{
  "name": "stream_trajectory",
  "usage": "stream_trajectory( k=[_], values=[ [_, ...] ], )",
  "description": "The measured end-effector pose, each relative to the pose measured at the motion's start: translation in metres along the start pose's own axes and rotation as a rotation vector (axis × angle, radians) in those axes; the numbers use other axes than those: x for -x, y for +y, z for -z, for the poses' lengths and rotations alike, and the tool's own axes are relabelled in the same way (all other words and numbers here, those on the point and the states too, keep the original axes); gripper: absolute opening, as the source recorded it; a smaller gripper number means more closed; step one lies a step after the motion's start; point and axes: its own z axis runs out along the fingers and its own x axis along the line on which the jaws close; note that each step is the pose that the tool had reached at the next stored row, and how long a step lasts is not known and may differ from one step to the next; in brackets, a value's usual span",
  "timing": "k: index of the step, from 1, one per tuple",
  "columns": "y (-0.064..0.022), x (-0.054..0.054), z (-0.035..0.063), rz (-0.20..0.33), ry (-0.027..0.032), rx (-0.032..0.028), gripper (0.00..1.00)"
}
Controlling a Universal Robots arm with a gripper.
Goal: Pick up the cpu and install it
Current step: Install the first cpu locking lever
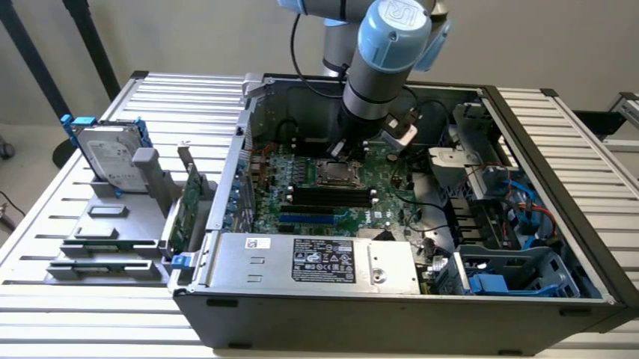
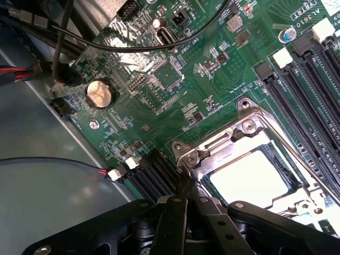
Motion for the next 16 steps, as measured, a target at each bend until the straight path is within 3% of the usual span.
stream_trajectory(
  k=[9, 16],
  values=[
    [0.0001, -0.0009, 0.002, -0.003, -0.0047, -0.0059, 0.11],
    [0.0014, -0.0014, 0.0023, -0.003, -0.005, -0.0066, 0.11]
  ],
)
